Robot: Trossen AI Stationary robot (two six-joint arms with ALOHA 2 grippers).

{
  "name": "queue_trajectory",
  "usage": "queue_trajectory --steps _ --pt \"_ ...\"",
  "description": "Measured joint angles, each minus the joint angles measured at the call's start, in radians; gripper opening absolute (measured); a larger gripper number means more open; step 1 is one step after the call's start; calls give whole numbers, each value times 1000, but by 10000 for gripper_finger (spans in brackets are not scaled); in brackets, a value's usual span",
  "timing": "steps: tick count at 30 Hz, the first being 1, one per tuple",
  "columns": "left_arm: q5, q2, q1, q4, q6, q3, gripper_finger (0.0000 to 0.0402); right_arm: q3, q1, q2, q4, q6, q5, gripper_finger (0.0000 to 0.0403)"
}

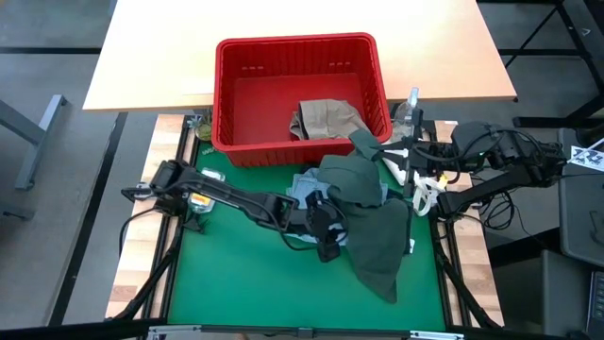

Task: Fold laundry
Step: Fold the green shirt

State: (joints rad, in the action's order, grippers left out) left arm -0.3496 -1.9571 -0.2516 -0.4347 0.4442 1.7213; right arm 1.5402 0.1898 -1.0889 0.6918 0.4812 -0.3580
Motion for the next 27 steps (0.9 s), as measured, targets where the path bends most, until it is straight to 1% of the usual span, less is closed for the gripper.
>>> queue_trajectory --steps 5,10,13,15,17,18,22,27 --pt "0 -56 4 59 -4 0 128 0 0 0 0 0 2 9" --pt "2 -81 12 95 -54 0 125 0 0 0 0 3 2 9" --pt "0 -81 12 92 -90 0 100 0 0 0 0 28 2 9" --pt "0 -80 11 90 -117 0 67 0 0 0 0 41 2 9" --pt "0 -76 8 88 -139 0 25 0 0 0 -1 50 1 9" --pt "-1 -74 6 89 -141 0 13 0 0 1 -1 51 1 9" --pt "-4 -60 0 66 -144 18 5 0 0 1 -3 51 0 9" --pt "-9 -14 -15 10 -194 35 2 0 0 10 6 52 0 9"
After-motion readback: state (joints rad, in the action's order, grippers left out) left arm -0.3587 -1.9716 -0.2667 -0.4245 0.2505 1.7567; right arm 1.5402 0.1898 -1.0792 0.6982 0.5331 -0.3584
